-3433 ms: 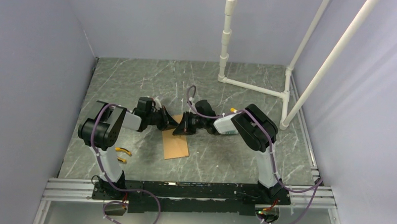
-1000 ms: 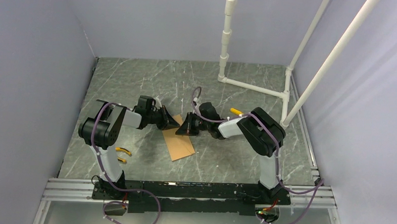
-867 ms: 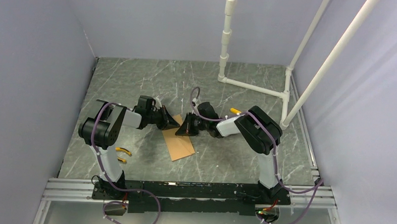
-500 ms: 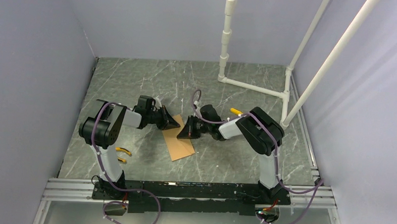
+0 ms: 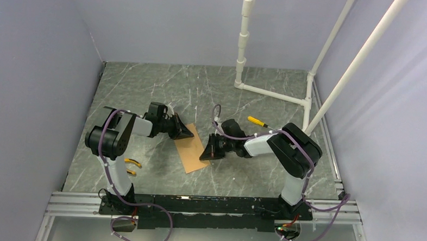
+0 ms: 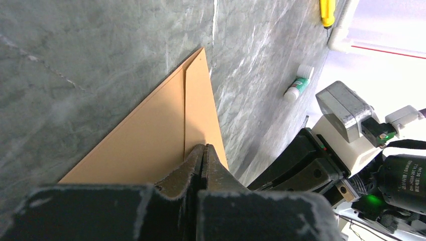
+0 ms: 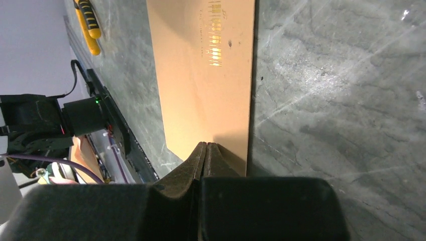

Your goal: Place the letter into the envelope and seal it

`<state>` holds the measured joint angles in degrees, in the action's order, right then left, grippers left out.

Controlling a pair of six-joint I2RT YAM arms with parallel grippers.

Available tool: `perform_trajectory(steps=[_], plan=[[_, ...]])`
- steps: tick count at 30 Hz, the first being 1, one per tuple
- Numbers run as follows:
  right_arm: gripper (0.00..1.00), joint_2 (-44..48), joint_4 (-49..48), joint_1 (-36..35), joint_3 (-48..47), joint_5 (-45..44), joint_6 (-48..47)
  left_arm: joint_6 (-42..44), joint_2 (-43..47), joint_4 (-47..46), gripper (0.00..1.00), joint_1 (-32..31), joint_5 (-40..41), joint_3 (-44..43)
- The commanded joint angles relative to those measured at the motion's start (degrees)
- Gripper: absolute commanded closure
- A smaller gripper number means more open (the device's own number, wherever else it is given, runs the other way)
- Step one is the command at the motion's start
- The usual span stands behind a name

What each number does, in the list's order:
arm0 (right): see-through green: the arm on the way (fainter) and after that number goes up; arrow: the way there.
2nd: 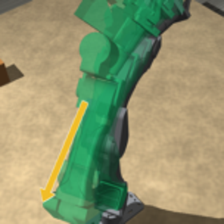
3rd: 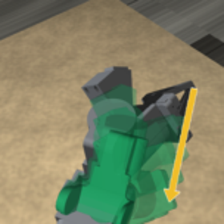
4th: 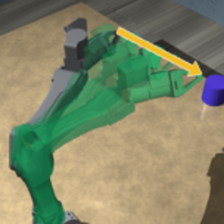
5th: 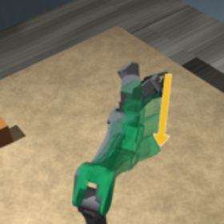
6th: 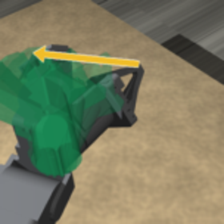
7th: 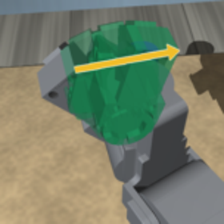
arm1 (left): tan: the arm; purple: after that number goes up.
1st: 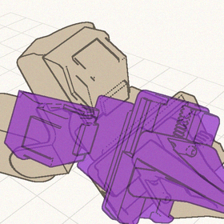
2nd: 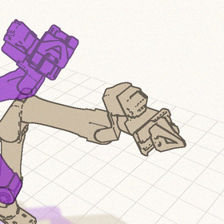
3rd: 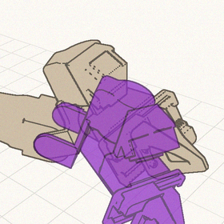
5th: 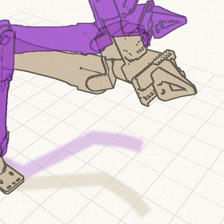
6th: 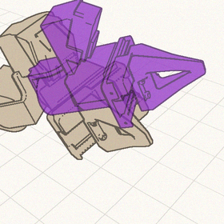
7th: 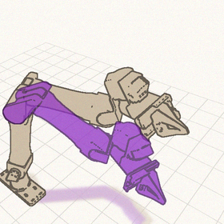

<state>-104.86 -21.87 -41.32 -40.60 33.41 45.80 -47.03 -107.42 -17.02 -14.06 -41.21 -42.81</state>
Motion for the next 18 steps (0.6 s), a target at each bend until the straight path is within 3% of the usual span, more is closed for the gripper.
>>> perform_trajectory(steps=[1,5,10,14,18], plan=[[1.0,1.1,9.9,0.0,-2.3,-5.9,-4.8,7.0,-3.5,13.0,0.98,0.4,12.3,2.2],[0.99,3.6,9.1,-0.6,-6.4,-8.1,-5.8,7.3,-1.4,13.9,0.98,0.4,10.3,1.7],[0.96,12.4,14.4,-5.0,-9.5,-22.3,-10.2,5.9,6.9,15.6,0.94,0.3,5.0,-0.2],[0.94,19.1,19.1,-6.2,-7.9,-32.8,-10.1,6.9,15.3,23.5,0.8,-0.2,4.7,-5.8],[0.89,24.9,29.0,-6.2,-7.2,-45.7,-9.7,10.2,22.7,35.5,0.63,-0.3,9.6,-11.2]])
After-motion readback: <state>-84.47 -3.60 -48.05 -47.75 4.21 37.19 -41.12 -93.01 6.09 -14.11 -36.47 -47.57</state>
